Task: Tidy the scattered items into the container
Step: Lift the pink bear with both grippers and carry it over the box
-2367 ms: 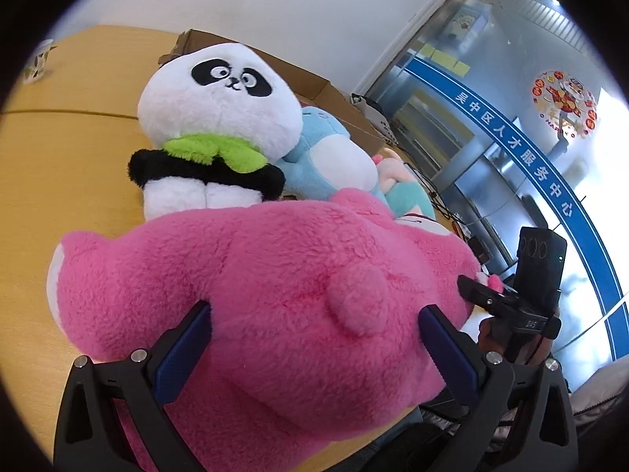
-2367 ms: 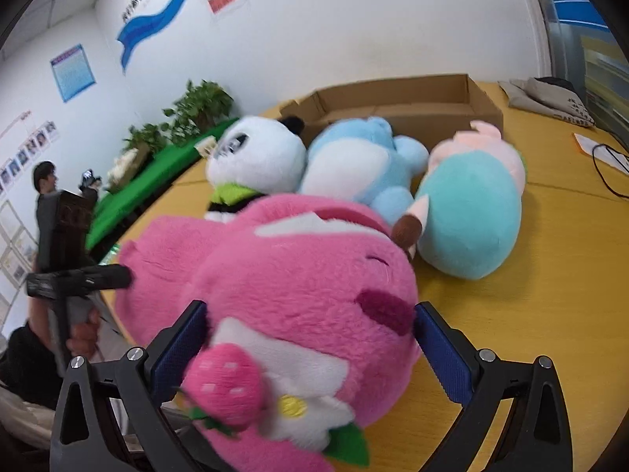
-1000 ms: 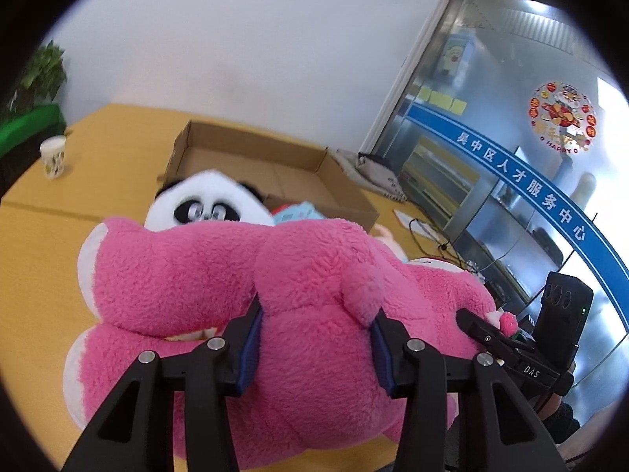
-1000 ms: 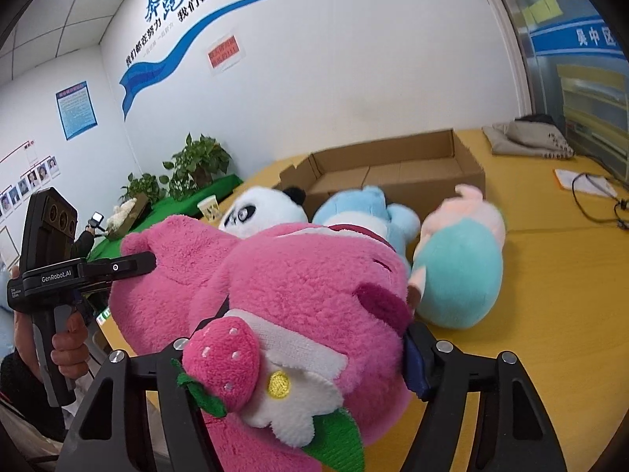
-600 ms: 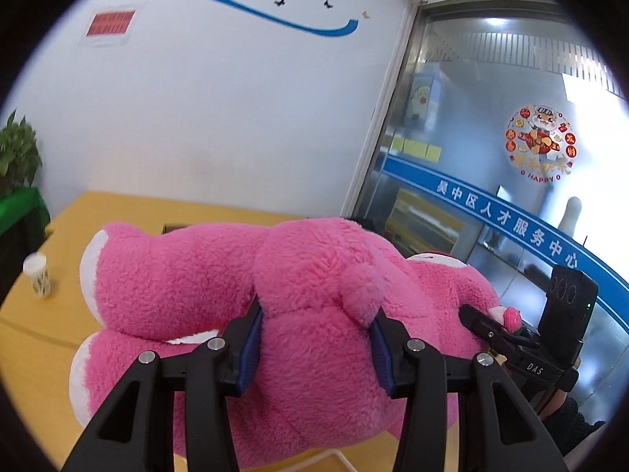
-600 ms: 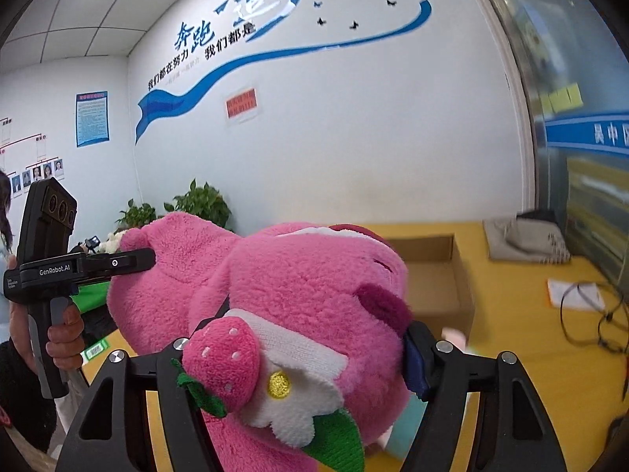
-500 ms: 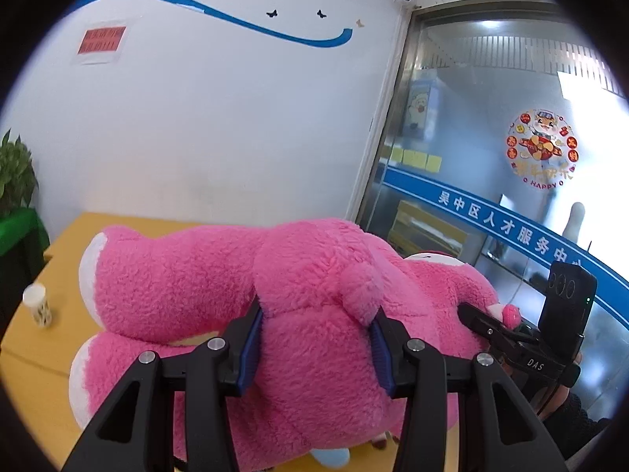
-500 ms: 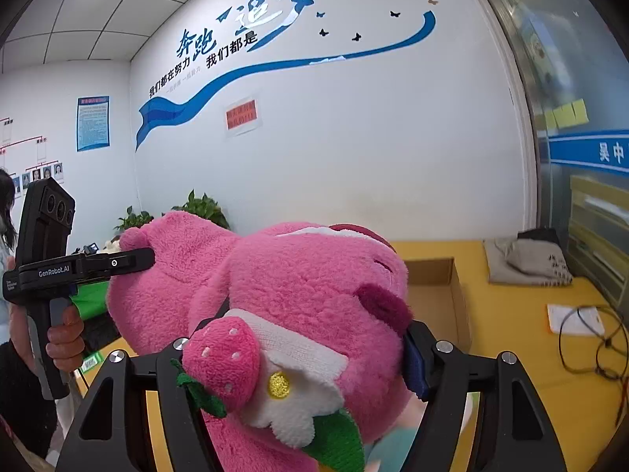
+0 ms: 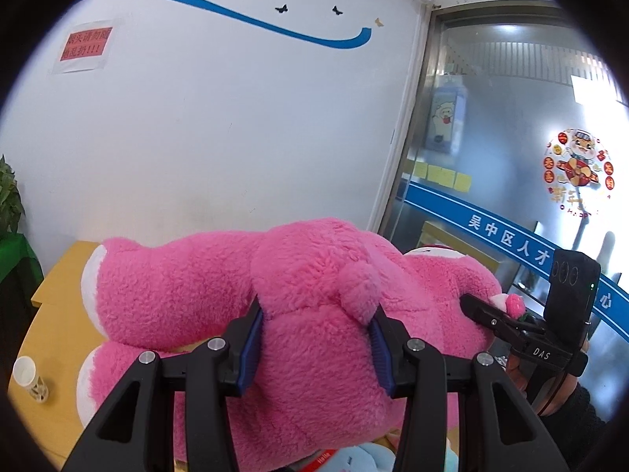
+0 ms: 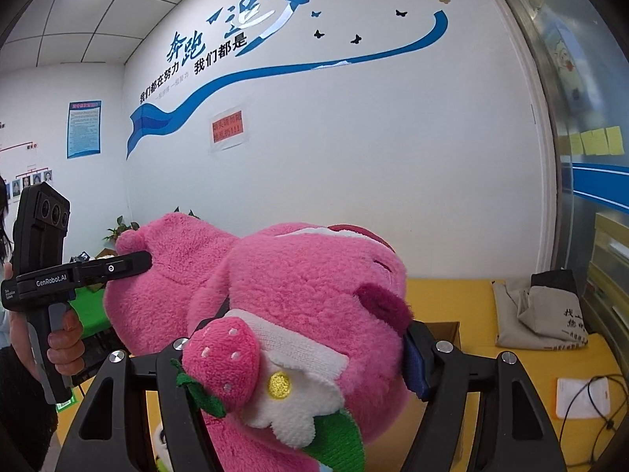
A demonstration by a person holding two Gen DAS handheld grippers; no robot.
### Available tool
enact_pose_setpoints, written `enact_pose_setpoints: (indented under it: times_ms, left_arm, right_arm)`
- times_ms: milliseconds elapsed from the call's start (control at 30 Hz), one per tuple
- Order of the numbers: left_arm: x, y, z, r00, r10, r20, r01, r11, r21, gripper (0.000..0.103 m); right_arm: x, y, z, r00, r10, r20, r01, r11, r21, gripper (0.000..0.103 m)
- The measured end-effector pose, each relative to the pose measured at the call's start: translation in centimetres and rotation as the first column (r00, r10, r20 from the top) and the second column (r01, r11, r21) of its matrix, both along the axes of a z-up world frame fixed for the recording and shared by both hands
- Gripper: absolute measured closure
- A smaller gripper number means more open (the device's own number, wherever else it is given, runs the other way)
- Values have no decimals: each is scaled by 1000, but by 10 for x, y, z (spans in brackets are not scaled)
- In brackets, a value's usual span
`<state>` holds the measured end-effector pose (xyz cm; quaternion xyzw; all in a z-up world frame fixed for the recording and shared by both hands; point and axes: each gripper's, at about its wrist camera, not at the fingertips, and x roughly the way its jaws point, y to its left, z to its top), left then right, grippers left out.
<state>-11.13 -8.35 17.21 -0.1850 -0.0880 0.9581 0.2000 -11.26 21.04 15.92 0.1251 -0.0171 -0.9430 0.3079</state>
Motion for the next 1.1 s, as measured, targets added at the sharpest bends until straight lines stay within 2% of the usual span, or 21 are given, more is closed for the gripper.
enact_pose_setpoints:
  times_ms: [200, 400, 567, 733, 800, 867, 967, 1100]
  left_arm:
    - [-74, 2, -20, 998, -5, 62, 5, 1000, -4, 59]
    - [-151, 4, -66, 983, -21, 181, 19, 1000, 16, 60]
    - [-204, 14, -116, 960, -45, 277, 34, 998, 45, 60]
    - [-255, 43, -182, 913, -49, 405, 39, 999, 31, 60]
    - [-269, 57, -205, 889, -48, 455, 44, 999, 20, 64]
    - [-278, 72, -219, 878, -57, 474, 67, 998, -4, 68]
    - [-281, 81, -223, 893, -46, 448, 71, 997, -38, 68]
    - [-289, 73, -237, 889, -24, 457, 54, 997, -53, 68]
  right_arm:
    - [-75, -14, -5, 998, -19, 57, 18, 999, 27, 27]
    - [-155, -25, -38, 990, -58, 131, 48, 996, 78, 27]
    - [-211, -21, -84, 973, -90, 213, 73, 994, 85, 27]
    - [-260, -5, -155, 937, -141, 321, 115, 989, 98, 28]
    - [-276, 1, -182, 921, -174, 349, 138, 982, 126, 28]
    - [-289, 6, -205, 905, -204, 374, 152, 975, 164, 28]
    - [-305, 17, -222, 868, -218, 446, 161, 973, 163, 28]
    - [-310, 20, -223, 869, -232, 438, 166, 969, 183, 28]
